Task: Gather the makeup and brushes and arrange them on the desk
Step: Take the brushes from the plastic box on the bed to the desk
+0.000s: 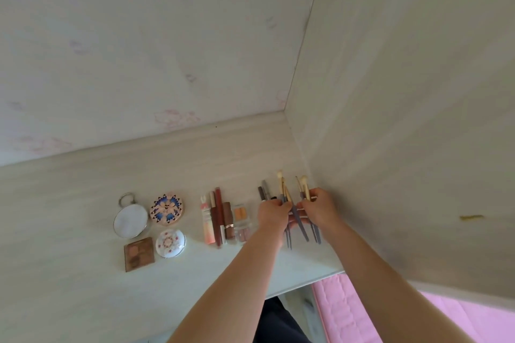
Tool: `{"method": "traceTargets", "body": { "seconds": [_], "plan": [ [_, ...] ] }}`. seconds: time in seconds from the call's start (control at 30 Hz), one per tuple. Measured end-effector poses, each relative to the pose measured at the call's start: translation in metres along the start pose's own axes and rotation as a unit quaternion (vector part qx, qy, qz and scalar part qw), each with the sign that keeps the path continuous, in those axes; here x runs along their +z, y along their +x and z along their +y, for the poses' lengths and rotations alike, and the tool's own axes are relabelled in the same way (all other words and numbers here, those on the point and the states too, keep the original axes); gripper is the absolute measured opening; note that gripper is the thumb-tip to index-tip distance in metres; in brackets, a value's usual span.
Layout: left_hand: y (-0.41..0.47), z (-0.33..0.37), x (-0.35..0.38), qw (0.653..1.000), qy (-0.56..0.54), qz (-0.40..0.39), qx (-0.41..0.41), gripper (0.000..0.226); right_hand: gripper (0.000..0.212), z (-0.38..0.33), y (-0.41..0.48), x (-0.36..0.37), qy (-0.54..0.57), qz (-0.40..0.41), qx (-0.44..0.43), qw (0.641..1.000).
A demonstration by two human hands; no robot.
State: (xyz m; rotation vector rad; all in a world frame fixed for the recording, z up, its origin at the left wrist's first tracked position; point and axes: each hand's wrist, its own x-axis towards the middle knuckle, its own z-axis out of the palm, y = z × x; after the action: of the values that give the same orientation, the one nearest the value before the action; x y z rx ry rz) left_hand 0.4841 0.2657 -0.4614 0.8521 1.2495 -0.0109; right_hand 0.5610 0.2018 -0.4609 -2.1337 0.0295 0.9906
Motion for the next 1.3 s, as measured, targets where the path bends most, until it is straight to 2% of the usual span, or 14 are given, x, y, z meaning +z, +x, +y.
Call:
{"method": "traceTargets", "body": {
  "seconds": [0.1,0.17,0.23,0.3,0.4,0.7,0.9,1.3],
  "plan": [
    [0.01,0.004,0.011,0.999,0.029,0.023,0.008,0.012,0.026,0.005,0.019,0.001,-0.021,-0.002,-0.003,1.0],
    [0.014,0.006,0.017,0.998,0.053,0.035,0.016,0.015,0.019,0.002,0.019,0.001,-0.028,0.012,-0.007,0.999],
    [0.019,0.006,0.022,0.992,0.109,0.049,0.033,0.022,0.011,-0.001,0.017,-0.001,-0.05,0.029,-0.016,0.998],
    [0.023,0.005,0.026,0.984,0.158,0.065,0.041,0.019,0.013,0.0,0.02,-0.001,-0.069,0.037,-0.022,0.997],
    [0.026,0.005,0.029,0.978,0.185,0.085,0.041,0.01,0.015,0.002,0.026,0.001,-0.087,0.043,-0.026,0.995],
    [0.023,0.0,0.028,0.958,0.232,0.148,0.075,0.021,0.012,0.007,0.033,0.004,-0.103,0.045,-0.039,0.993],
    [0.019,-0.004,0.025,0.947,0.274,0.139,0.09,0.021,0.037,0.009,0.033,0.0,-0.126,0.024,-0.039,0.991],
    [0.013,-0.011,0.018,0.933,0.319,0.103,0.128,0.023,0.036,0.01,0.026,-0.004,-0.189,0.015,-0.076,0.979]
  ]
}}
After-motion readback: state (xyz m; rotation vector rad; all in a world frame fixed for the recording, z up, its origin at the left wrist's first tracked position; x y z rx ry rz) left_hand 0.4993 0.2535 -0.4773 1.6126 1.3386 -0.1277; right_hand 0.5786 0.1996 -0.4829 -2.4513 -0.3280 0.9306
